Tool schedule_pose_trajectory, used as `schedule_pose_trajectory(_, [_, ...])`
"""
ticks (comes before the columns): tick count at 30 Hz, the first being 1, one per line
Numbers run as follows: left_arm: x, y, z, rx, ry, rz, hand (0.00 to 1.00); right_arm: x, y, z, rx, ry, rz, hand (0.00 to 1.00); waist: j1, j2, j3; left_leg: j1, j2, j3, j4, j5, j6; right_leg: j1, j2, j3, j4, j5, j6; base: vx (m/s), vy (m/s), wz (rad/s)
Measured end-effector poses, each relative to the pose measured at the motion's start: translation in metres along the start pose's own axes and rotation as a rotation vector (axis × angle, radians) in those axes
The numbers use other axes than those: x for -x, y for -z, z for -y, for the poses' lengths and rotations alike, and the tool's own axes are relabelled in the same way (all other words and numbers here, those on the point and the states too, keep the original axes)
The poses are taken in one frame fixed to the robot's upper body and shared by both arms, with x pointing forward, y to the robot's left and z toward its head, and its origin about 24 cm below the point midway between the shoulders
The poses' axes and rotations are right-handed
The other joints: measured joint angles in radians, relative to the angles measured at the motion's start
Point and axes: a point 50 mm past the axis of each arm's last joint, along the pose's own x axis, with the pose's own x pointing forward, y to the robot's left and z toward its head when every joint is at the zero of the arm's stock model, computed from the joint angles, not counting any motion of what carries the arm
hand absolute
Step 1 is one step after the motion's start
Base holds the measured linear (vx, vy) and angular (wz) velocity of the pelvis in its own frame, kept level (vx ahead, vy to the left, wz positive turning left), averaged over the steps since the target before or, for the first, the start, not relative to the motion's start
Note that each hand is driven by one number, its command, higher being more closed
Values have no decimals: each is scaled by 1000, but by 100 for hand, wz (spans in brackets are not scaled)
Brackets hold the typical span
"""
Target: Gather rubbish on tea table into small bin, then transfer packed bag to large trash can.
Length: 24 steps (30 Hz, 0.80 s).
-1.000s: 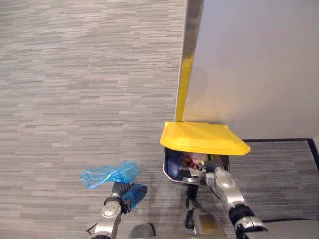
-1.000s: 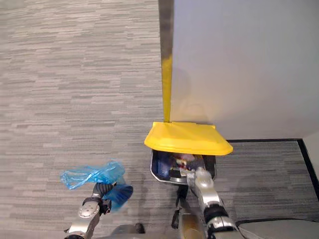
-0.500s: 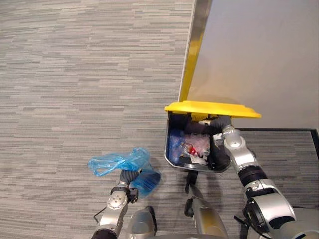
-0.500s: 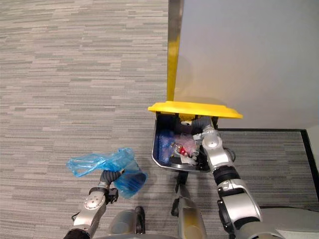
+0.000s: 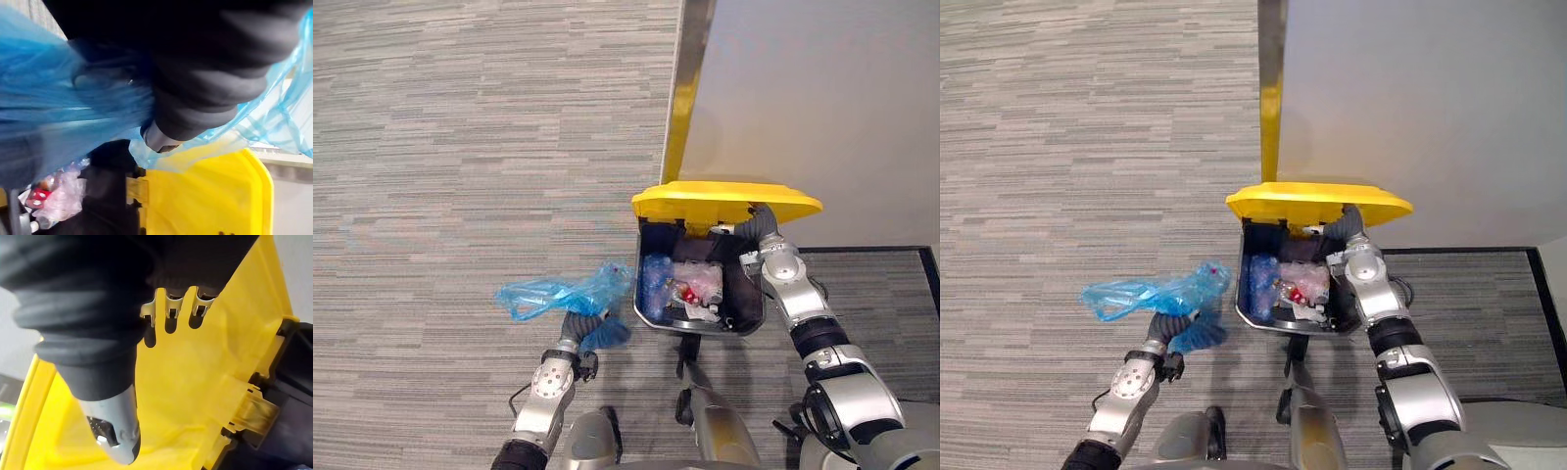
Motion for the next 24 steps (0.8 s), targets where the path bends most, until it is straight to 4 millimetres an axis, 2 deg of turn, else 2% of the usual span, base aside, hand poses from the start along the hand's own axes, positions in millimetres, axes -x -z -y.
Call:
schedule_pose_trajectory(5, [-22,-25,28,-1,129,91,100,-2,-4,-3,9,-13,11,0,-13,2,14,0,-1,3,4,0,0,0,0,3,1,1,-1,-6,20,-1])
schedule_pose_trajectory(8, [-39,-52,43,-34,198,182,100,-10,-23,-7,23,-29,66,0,-28,5,51,1,-1,24,26,-11,2,-10,1,24,15,3,-4,-19,53,-21])
schedule_pose_trajectory(11, [-52,-75,55,-67,248,259,100,-15,-36,-8,31,-35,102,0,-31,6,57,-21,-6,50,44,-21,6,-46,1,51,28,8,-10,-18,35,-26])
schedule_pose_trajectory(13, [-61,-88,62,-84,258,293,100,-18,-44,-11,39,-44,126,0,-47,7,63,-43,-5,52,66,-30,6,-62,1,55,30,12,-16,-6,24,-8])
schedule_pose_trajectory(19, [-82,-106,68,-143,257,321,100,-27,-68,-13,40,-47,184,0,-65,11,101,-83,-4,78,111,-49,13,-108,3,82,49,17,-21,-14,17,-13])
schedule_pose_trajectory(24, [-97,-109,66,-205,233,297,100,-34,-85,-14,68,-52,218,0,-79,13,112,-136,1,84,150,-63,15,-150,6,89,49,27,-31,-26,0,-5])
